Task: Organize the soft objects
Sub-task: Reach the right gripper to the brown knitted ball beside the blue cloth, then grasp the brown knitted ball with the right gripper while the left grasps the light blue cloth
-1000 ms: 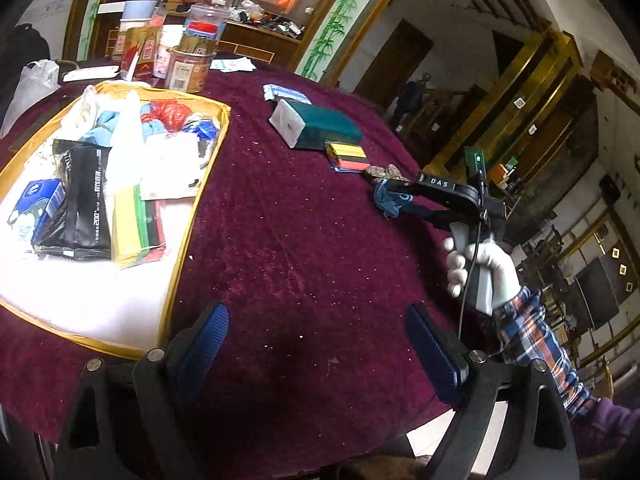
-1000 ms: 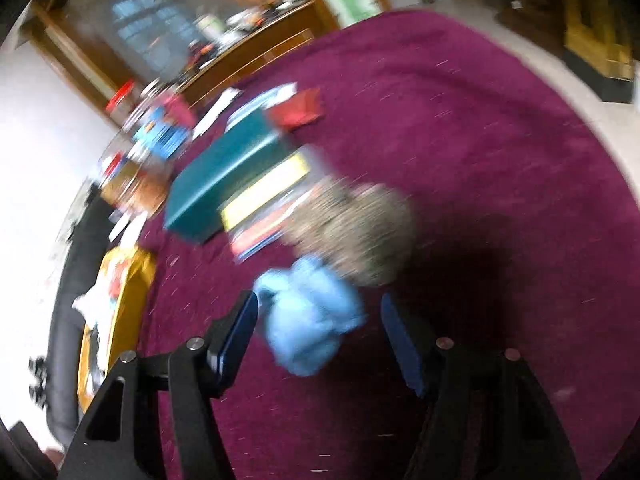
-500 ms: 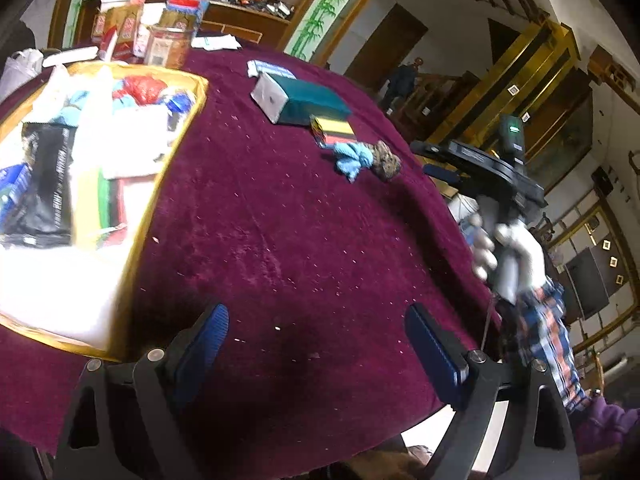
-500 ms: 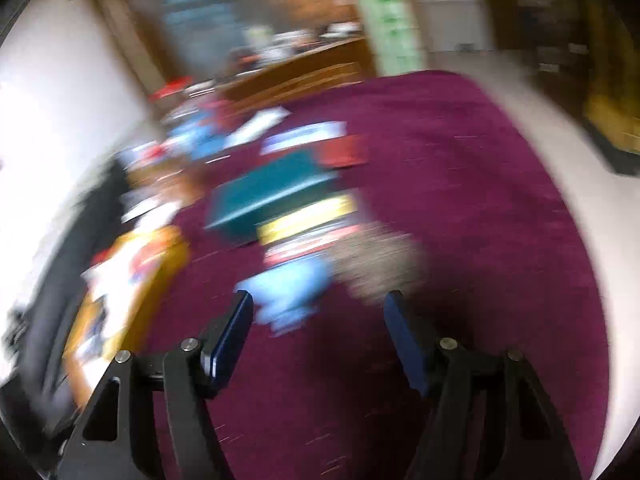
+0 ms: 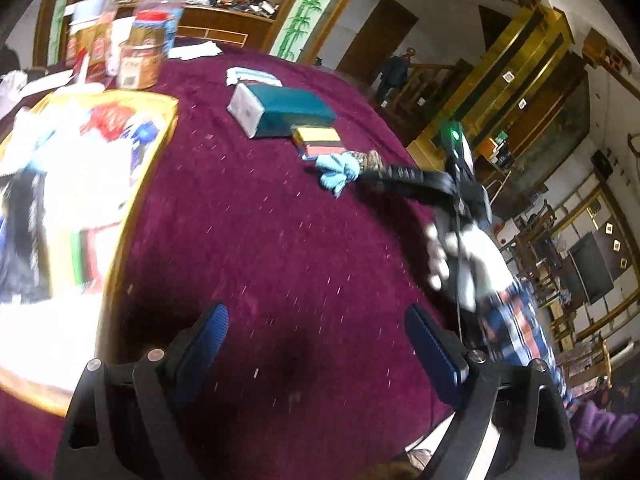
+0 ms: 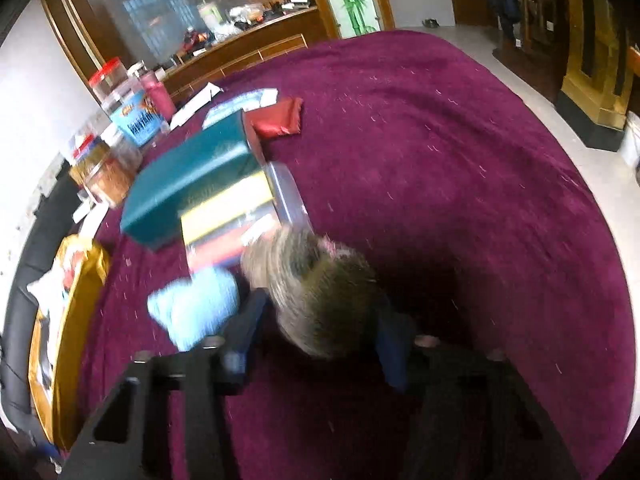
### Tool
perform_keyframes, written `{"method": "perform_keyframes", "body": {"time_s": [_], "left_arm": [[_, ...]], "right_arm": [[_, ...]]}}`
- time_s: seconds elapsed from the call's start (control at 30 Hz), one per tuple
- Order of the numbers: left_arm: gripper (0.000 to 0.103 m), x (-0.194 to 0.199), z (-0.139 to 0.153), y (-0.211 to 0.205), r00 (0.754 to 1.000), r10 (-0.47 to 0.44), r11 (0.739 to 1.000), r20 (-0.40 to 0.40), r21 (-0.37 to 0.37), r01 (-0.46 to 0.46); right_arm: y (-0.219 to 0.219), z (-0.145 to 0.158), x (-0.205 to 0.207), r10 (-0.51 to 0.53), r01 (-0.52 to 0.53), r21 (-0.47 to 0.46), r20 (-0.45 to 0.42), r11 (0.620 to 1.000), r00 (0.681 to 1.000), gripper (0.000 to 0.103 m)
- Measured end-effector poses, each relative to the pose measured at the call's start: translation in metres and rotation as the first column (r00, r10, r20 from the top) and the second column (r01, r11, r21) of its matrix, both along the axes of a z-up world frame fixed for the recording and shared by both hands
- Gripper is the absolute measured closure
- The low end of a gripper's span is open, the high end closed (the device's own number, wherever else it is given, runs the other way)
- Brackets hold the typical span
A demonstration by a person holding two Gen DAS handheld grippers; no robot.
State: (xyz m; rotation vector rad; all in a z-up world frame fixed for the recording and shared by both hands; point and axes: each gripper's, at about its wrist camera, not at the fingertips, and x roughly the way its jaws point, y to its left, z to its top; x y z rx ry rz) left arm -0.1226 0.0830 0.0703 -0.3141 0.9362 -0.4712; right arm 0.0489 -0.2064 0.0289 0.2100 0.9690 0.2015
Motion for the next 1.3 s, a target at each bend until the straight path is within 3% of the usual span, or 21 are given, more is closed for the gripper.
{"method": "perform_keyframes", "body": {"time_s": [0.27, 0.4, 0.53, 0.73, 0.77, 0.8, 0.83, 0.87, 0.9, 1.1, 1.3], "left_arm": [[0.011, 0.079, -0.004, -0.063, 0.996, -0.064, 0.996, 0.067, 0.061, 0.060], [0.011, 0.123, -0.019, -0.101, 0.989, -0.105, 0.987, 0.101, 0.136, 0.091], [0.011, 0.153, -0.028, -0.133, 0.980, -0.138, 0.963, 0.146, 0.252, 0.099], [0.012, 0.182, -0.049, -0.163, 0.981, -0.131, 0.916, 0.146, 0.397, 0.063], [0.020, 0.185, -0.052, -0.162, 0.985, -0.120, 0.920, 0.125, 0.386, 0.063], [0.042, 0.187, -0.055, -0.160, 0.988, -0.116, 0.928, 0.102, 0.364, 0.071], [0.048, 0.191, -0.059, -0.157, 0.992, -0.106, 0.937, 0.066, 0.342, 0.077], [0.061, 0.189, -0.056, -0.151, 0.992, -0.091, 0.940, 0.085, 0.336, 0.057], [0.067, 0.189, -0.055, -0.145, 0.994, -0.090, 0.949, 0.069, 0.308, 0.065], [0.067, 0.154, -0.029, -0.097, 0.996, -0.041, 0.987, 0.079, 0.158, 0.028], [0.066, 0.090, 0.007, -0.045, 0.991, -0.005, 0.999, 0.132, 0.040, 0.000]], "right_arm": [[-0.042, 0.000, -0.023, -0.061, 0.056, 0.219, 0.018, 0.974, 0.998, 0.060], [-0.049, -0.002, -0.019, -0.087, 0.083, 0.241, 0.007, 0.967, 0.996, 0.060], [-0.057, -0.004, -0.016, -0.109, 0.108, 0.264, -0.011, 0.958, 0.994, 0.060], [-0.063, -0.002, -0.018, -0.124, 0.120, 0.295, -0.004, 0.948, 0.992, 0.060], [-0.064, -0.001, -0.019, -0.125, 0.118, 0.301, 0.003, 0.946, 0.992, 0.060], [-0.064, 0.000, -0.019, -0.124, 0.116, 0.303, 0.009, 0.946, 0.992, 0.060], [-0.063, 0.001, -0.019, -0.123, 0.114, 0.301, 0.012, 0.947, 0.992, 0.060], [-0.062, 0.002, -0.019, -0.123, 0.112, 0.298, 0.016, 0.948, 0.992, 0.060], [-0.062, 0.002, -0.019, -0.122, 0.111, 0.294, 0.019, 0.949, 0.992, 0.060], [-0.059, 0.003, -0.019, -0.117, 0.101, 0.283, 0.038, 0.954, 0.992, 0.060], [-0.058, 0.004, -0.021, -0.114, 0.093, 0.281, 0.060, 0.955, 0.992, 0.060]]}}
